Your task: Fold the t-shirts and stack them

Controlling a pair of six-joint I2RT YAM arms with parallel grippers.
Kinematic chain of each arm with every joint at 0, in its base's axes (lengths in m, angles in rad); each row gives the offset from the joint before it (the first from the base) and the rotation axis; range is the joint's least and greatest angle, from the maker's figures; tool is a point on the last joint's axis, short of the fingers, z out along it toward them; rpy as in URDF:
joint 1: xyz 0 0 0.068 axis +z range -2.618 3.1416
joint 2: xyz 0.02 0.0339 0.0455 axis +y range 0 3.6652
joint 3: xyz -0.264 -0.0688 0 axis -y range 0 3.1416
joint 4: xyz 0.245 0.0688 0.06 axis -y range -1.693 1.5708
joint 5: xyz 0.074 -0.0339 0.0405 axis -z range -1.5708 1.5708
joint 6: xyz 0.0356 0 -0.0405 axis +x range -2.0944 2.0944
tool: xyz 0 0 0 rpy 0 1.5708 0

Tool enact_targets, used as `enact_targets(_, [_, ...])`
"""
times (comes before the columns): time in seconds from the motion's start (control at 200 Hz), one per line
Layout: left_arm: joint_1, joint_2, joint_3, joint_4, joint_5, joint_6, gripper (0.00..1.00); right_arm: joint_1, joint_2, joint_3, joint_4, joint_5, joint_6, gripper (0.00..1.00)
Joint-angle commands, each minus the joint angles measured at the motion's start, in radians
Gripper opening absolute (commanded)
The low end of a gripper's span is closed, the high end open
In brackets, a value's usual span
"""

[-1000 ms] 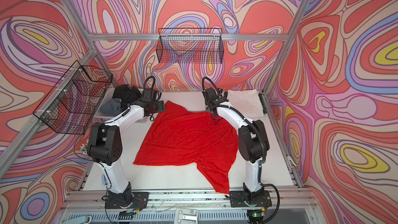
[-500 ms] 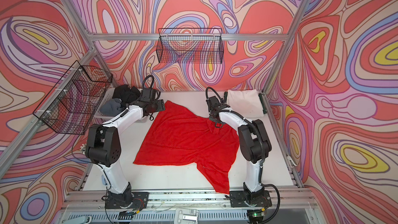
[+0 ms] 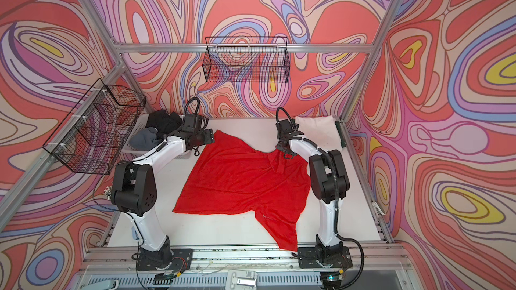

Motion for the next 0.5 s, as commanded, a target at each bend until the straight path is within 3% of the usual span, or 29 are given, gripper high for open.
enact_targets(0.0, [-0.008,0.02,0.027,-0.009,0.008,-0.004,0.8,0.009,0.033,0.033,0.018,-0.025,-0.02,0.31])
enact_targets(0.496, [-0.007,0.025,0.031,-0.016,0.002,-0.001,0.8,-0.002,-0.027,0.004,0.091,-0.13,0.022,0.38])
